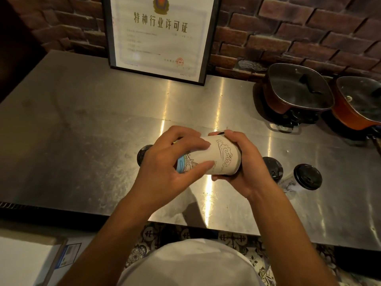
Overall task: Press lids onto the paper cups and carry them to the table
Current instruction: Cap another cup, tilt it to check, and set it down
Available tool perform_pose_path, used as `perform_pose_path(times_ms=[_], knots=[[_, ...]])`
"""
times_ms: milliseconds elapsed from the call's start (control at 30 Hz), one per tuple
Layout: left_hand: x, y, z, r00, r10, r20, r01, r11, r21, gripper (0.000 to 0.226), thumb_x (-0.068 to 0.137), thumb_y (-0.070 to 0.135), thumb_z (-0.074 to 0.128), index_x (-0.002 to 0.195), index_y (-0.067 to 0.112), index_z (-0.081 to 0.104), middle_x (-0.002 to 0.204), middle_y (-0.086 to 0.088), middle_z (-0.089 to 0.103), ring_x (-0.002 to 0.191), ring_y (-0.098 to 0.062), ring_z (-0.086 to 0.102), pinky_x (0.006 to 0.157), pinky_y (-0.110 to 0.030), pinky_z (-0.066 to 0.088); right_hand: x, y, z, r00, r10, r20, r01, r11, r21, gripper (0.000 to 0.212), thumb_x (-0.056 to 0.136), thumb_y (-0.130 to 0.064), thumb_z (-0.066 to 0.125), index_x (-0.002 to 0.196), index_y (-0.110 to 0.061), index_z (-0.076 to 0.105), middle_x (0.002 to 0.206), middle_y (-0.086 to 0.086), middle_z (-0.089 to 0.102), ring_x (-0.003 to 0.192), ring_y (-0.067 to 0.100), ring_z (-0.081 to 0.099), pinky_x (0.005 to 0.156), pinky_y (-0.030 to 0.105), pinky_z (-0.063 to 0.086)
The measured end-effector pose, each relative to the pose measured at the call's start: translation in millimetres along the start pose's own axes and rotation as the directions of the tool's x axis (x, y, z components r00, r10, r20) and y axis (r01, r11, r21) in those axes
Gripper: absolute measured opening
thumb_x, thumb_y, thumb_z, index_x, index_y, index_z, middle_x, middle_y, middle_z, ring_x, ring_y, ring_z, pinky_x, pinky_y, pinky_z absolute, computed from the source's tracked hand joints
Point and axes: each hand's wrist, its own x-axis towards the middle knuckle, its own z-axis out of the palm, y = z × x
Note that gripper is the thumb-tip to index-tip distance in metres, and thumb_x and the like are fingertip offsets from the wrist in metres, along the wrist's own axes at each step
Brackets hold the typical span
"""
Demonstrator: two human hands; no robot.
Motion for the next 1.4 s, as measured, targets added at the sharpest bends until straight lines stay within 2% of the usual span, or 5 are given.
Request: perform_pose_path(times_ms=[267,533,733,933,1400], knots=[[-1.3,10.5,15.4,0.676,-0.723,0.141,0.556,0.376,-0.741,0.035,0.076,0.041,0.071,0.105,0.021,0.072,0.107,-0.005,0.071,0.095,-0.025,0.074,0.06,-0.029,0.06,5.4,12.3,-0.1,0.899,-0.438,0.016,0.42,0.852,-0.314,0.036,0.084,-0.04,0.062,0.12,-0.039,0.062,0.124,-0.006,0.069,0.11,0.023,0.068,0.08,0.038,0.06],[-10.7,-5.6,12.3,0.992,-0.13,-0.01,0.127,0.983,-0.13,0.05,0.082,0.042,0.078,0.127,0.044,0.055,0.153,0.012,0.038,0.142,-0.019,0.041,0.097,-0.034,0.057,6.2,5.7,2.9,0.985,-0.097,-0.141,0.096,0.995,-0.014,0.032,0.095,-0.035,0.059,0.119,-0.019,0.071,0.11,0.01,0.073,0.101,0.029,0.069,0.068,0.036,0.053],[-6.2,-4.7,7.3,0.977,-0.208,-0.047,0.191,0.952,-0.239,0.029,0.086,0.04,0.077,0.113,0.036,0.066,0.122,0.009,0.061,0.115,-0.013,0.062,0.082,-0.022,0.059,5.2,8.3,1.2,0.961,-0.243,-0.131,0.234,0.969,-0.079,0.03,0.089,-0.037,0.06,0.116,-0.028,0.069,0.119,0.01,0.071,0.107,0.031,0.068,0.07,0.038,0.057],[8.8,-0.8,-1.4,0.733,-0.647,0.21,0.591,0.453,-0.667,0.021,0.097,0.031,0.06,0.106,0.02,0.075,0.11,-0.013,0.07,0.097,-0.037,0.074,0.054,-0.037,0.061,-1.3,19.4,5.1,0.753,-0.658,0.011,0.627,0.713,-0.316,0.047,0.084,-0.037,0.058,0.128,-0.024,0.055,0.128,0.004,0.063,0.107,0.016,0.064,0.077,0.03,0.058],[1.4,-2.9,-6.4,0.936,-0.347,0.049,0.327,0.812,-0.484,0.038,0.083,0.036,0.081,0.117,0.037,0.065,0.12,0.01,0.065,0.114,-0.023,0.069,0.072,-0.032,0.065,-0.2,6.0,7.2,0.964,-0.21,-0.164,0.22,0.975,0.044,0.029,0.088,-0.038,0.062,0.113,-0.024,0.071,0.102,0.008,0.071,0.097,0.031,0.068,0.069,0.036,0.052]])
